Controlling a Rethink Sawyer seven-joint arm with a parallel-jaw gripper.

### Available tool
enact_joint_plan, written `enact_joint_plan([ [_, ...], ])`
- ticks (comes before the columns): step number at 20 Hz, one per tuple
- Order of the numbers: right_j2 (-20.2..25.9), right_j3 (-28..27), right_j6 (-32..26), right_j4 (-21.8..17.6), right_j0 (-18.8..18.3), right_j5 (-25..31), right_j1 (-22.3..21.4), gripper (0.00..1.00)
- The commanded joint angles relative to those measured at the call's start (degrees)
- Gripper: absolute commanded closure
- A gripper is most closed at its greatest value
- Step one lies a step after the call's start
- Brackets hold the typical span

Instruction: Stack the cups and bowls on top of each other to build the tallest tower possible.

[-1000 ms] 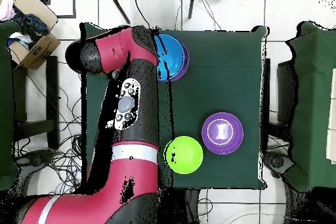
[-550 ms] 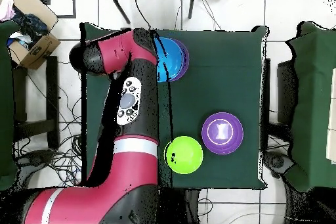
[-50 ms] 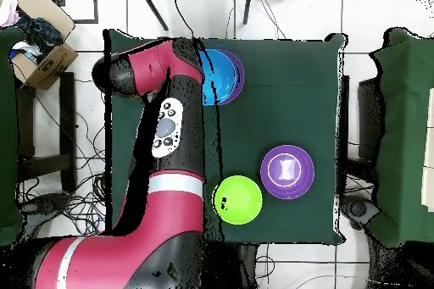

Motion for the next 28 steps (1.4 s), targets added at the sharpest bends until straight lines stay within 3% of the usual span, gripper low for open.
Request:
enact_joint_plan([
  [1,5.08,-0.68,-0.91,-0.65,-0.41,-2.76,-0.03,1.0],
  [9,4.16,-0.5,0.01,-1.77,-0.04,-5.94,-0.3,1.0],
  [28,3.22,-2.42,-1.39,-2.45,0.04,-5.39,0.49,1.0],
])
